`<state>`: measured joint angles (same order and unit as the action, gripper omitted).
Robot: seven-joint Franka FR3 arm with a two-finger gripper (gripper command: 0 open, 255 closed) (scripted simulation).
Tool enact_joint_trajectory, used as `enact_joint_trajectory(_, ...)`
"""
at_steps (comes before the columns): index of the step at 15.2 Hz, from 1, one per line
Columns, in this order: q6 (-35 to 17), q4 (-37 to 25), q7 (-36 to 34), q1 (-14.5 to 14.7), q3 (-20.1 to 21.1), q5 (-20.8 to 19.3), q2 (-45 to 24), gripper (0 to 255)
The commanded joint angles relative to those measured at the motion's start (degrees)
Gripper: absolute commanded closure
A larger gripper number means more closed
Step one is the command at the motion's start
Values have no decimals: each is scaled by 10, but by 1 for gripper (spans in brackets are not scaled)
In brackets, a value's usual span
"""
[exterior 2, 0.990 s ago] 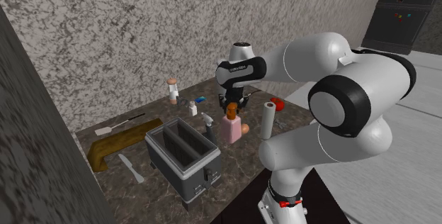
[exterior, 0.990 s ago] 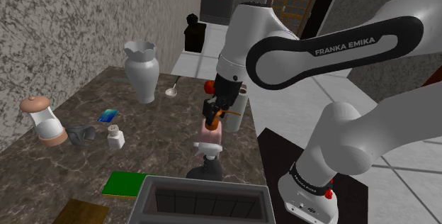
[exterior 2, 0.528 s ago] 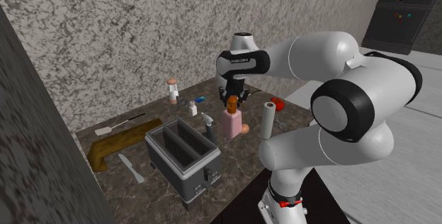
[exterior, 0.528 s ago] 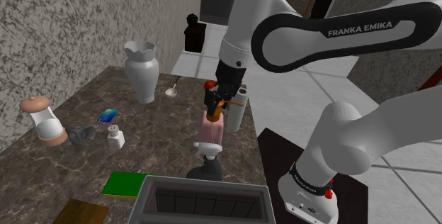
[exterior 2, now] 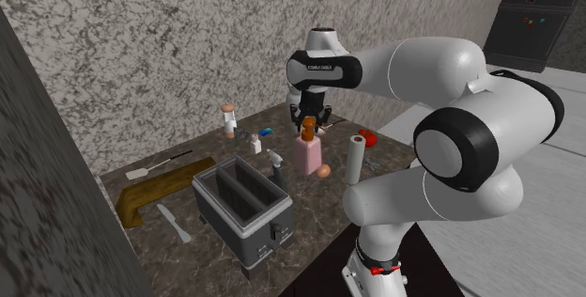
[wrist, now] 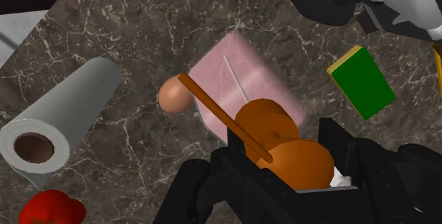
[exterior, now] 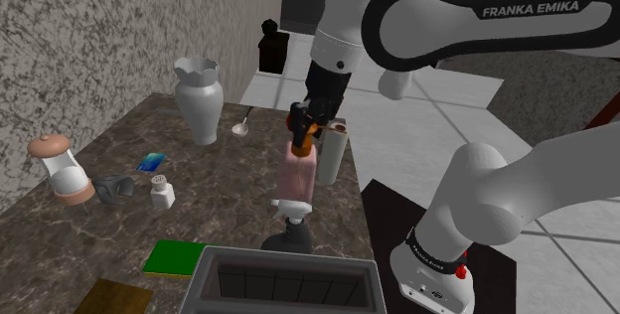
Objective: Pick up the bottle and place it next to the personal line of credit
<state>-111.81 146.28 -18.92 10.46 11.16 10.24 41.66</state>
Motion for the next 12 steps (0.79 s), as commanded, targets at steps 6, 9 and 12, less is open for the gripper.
enact_joint_trajectory(6,54,-54,-3,-3,-6,-7,0,255)
enact_joint_trajectory(9,77,-78,-4,-4,-8,-9,-2,255)
enact_joint_trajectory(12,99,-103,-6,-5,-11,-11,-5,255)
